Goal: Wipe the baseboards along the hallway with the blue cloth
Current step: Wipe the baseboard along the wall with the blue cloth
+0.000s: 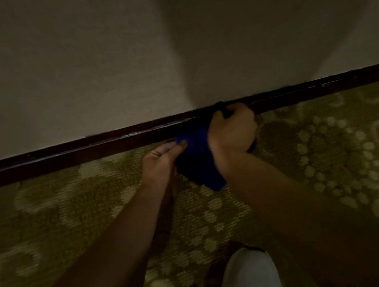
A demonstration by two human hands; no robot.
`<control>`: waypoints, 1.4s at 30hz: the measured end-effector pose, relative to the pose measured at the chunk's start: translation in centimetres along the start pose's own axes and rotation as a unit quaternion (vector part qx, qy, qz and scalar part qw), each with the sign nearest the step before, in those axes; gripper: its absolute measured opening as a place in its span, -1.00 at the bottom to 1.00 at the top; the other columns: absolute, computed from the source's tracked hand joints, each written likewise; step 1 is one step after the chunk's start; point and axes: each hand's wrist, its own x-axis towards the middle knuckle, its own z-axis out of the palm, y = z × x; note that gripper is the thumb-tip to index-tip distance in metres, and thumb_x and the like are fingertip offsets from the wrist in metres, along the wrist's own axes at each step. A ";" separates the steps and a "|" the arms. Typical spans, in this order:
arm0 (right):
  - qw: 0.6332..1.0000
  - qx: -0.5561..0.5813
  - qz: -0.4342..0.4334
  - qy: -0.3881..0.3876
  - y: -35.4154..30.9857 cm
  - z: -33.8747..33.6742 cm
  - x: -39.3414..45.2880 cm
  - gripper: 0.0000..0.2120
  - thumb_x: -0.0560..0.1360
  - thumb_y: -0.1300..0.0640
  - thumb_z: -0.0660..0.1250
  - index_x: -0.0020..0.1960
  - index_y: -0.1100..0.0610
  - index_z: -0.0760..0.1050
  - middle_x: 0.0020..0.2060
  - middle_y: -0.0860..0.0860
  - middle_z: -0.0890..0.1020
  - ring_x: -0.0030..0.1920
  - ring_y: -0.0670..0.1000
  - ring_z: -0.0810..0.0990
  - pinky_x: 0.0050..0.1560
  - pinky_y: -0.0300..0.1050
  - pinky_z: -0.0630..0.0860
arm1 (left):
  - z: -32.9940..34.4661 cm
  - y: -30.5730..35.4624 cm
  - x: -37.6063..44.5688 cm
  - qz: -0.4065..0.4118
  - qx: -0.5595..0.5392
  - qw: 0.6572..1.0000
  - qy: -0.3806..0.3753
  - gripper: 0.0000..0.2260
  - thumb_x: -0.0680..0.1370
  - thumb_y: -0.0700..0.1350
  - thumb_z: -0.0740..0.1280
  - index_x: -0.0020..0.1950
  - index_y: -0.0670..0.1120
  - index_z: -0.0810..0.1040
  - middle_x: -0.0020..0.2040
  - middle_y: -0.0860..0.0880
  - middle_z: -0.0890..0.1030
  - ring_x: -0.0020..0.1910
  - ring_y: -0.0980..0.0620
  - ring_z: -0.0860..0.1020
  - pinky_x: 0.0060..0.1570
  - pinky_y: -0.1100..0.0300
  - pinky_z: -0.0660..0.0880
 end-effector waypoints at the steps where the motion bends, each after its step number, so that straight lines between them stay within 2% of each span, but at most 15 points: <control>1: 1.000 -0.015 -0.022 -0.015 -0.3 0.4 -0.9 -0.77 0.58 0.15 0.23 0.20 0.17 0.52 0.10 0.08 0.61 -0.03 -0.01 0.56 -0.13 -0.21 0.38 | 0.2 0.1 -0.2 0.004 -0.009 1.000 -0.001 -0.95 0.53 -0.25 0.38 -0.08 -0.20 0.64 -0.31 0.01 0.71 -0.33 0.13 0.67 -0.36 0.32 0.56; 4: 0.988 -0.030 -0.092 -0.125 -0.5 1.3 -3.6 -0.76 0.58 0.13 0.24 0.22 0.10 0.52 0.15 0.01 0.59 0.11 0.00 0.56 0.03 -0.18 0.44 | -0.2 0.0 -1.1 0.020 0.011 0.999 0.032 -0.86 0.57 -0.30 0.31 -0.17 -0.18 0.57 -0.44 0.05 0.64 -0.47 0.21 0.59 -0.45 0.37 0.48; 6: 0.987 0.047 -0.030 -0.153 -0.4 0.9 -3.1 -0.75 0.56 0.13 0.28 0.22 0.10 0.53 0.14 0.01 0.60 0.12 -0.01 0.56 0.18 -0.10 0.49 | -0.9 -0.1 -1.8 0.023 0.006 0.999 0.047 -0.89 0.58 -0.25 0.31 -0.13 -0.16 0.57 -0.33 0.01 0.67 -0.35 0.16 0.64 -0.35 0.30 0.55; 8: 0.983 0.137 0.042 -0.116 0.2 0.2 -1.5 -0.73 0.56 0.15 0.29 0.24 0.14 0.53 0.14 0.05 0.60 0.10 -0.03 0.56 0.19 -0.14 0.49 | -1.8 0.1 -2.4 0.014 -0.014 0.998 0.056 -0.87 0.58 -0.17 0.34 -0.18 -0.09 0.56 -0.23 -0.01 0.69 -0.21 0.10 0.67 -0.22 0.24 0.61; 12: 0.996 0.090 0.024 -0.006 0.7 0.8 -1.2 -0.69 0.58 0.17 0.24 0.31 0.21 0.48 0.19 0.09 0.58 0.16 0.00 0.53 -0.02 -0.45 0.23 | -2.9 0.9 -2.1 0.019 -0.011 0.996 0.081 -0.80 0.55 -0.14 0.39 -0.28 -0.04 0.53 -0.21 -0.02 0.68 -0.13 0.01 0.67 -0.12 0.14 0.59; 15: 0.992 0.037 -0.114 -0.048 0.3 2.7 -4.3 -0.77 0.56 0.18 0.26 0.17 0.20 0.56 0.08 0.10 0.60 0.07 0.06 0.56 -0.09 -0.37 0.24 | -2.6 1.2 -2.2 0.024 0.028 0.993 0.109 -0.95 0.55 -0.14 0.38 -0.07 -0.11 0.61 -0.09 -0.08 0.70 -0.11 -0.02 0.68 -0.20 0.17 0.59; 18: 0.977 0.014 -0.166 -0.131 0.6 2.9 -4.6 -0.78 0.56 0.15 0.27 0.15 0.16 0.58 0.06 0.05 0.62 0.06 0.00 0.58 -0.02 -0.27 0.38 | -3.2 0.9 -2.2 0.017 0.053 0.993 0.102 -0.88 0.55 -0.12 0.39 0.05 -0.11 0.62 -0.05 -0.09 0.71 -0.10 -0.01 0.69 -0.19 0.16 0.57; 21: 0.990 0.070 -0.083 -0.088 0.9 1.7 -1.8 -0.77 0.54 0.15 0.29 0.14 0.18 0.59 0.05 0.07 0.65 0.07 0.02 0.59 0.11 -0.23 0.45 | -4.2 0.6 -2.4 0.019 0.037 0.997 0.063 -0.92 0.56 -0.10 0.38 -0.09 -0.08 0.63 -0.04 -0.12 0.71 -0.03 -0.08 0.68 -0.06 0.07 0.59; 24: 0.998 0.054 -0.006 -0.009 1.1 1.4 -0.8 -0.72 0.57 0.13 0.25 0.23 0.19 0.53 0.10 0.08 0.62 0.09 0.01 0.57 0.00 -0.39 0.33 | -4.5 0.3 -2.8 0.019 0.042 0.999 0.027 -0.82 0.57 -0.07 0.35 -0.23 -0.04 0.56 -0.13 -0.09 0.70 -0.15 -0.05 0.67 -0.23 0.09 0.58; 26: 0.996 0.002 -0.093 -0.015 0.8 2.3 -2.6 -0.76 0.57 0.15 0.24 0.18 0.19 0.54 0.09 0.09 0.60 0.08 0.04 0.56 -0.06 -0.37 0.25 | -4.2 0.4 -2.8 0.018 0.048 0.998 0.027 -0.88 0.58 -0.09 0.33 -0.15 -0.07 0.57 -0.19 -0.04 0.70 -0.23 0.01 0.67 -0.32 0.17 0.57; 30: 0.962 -0.038 -0.251 -0.103 0.4 4.4 -6.0 -0.83 0.55 0.17 0.24 0.07 0.17 0.56 0.00 0.06 0.57 0.01 0.07 0.55 -0.01 -0.03 0.49 | -4.3 0.8 -2.6 0.008 0.024 1.000 0.013 -0.89 0.59 -0.19 0.28 -0.08 -0.09 0.59 -0.29 0.01 0.68 -0.32 0.07 0.64 -0.37 0.24 0.55; 34: 0.988 0.044 -0.133 -0.067 1.0 2.6 -2.3 -0.80 0.51 0.14 0.30 0.09 0.15 0.60 0.00 0.07 0.65 0.01 0.04 0.60 0.06 -0.10 0.51 | -4.9 0.4 -2.3 0.011 0.005 1.000 0.000 -0.84 0.56 -0.18 0.33 -0.22 -0.05 0.58 -0.27 -0.02 0.68 -0.31 0.06 0.65 -0.40 0.26 0.53; 37: 0.995 0.093 0.023 0.015 1.2 0.7 1.0 -0.69 0.55 0.14 0.27 0.27 0.19 0.50 0.11 0.10 0.62 0.03 -0.03 0.56 0.00 -0.23 0.43 | -4.8 0.2 -2.2 0.009 0.030 0.999 -0.007 -0.93 0.55 -0.13 0.36 -0.10 -0.09 0.61 -0.14 -0.06 0.70 -0.16 0.00 0.68 -0.23 0.18 0.59; 39: 0.998 0.055 -0.005 0.017 1.2 0.7 0.4 -0.69 0.56 0.15 0.26 0.27 0.21 0.50 0.13 0.09 0.61 0.06 -0.02 0.56 -0.04 -0.35 0.30 | -4.6 0.2 -2.1 0.008 0.061 0.998 0.001 -0.89 0.56 -0.10 0.36 0.02 -0.09 0.63 -0.05 -0.05 0.72 -0.06 -0.03 0.69 -0.11 0.07 0.59; 42: 0.983 0.001 -0.178 -0.050 1.1 2.5 -3.5 -0.78 0.52 0.18 0.30 0.14 0.21 0.57 0.04 0.11 0.63 0.05 0.09 0.59 0.00 -0.28 0.34 | -4.5 0.2 -2.0 0.010 0.060 0.998 0.014 -0.89 0.57 -0.16 0.34 0.05 -0.13 0.62 -0.09 -0.07 0.72 -0.12 -0.03 0.69 -0.16 0.15 0.57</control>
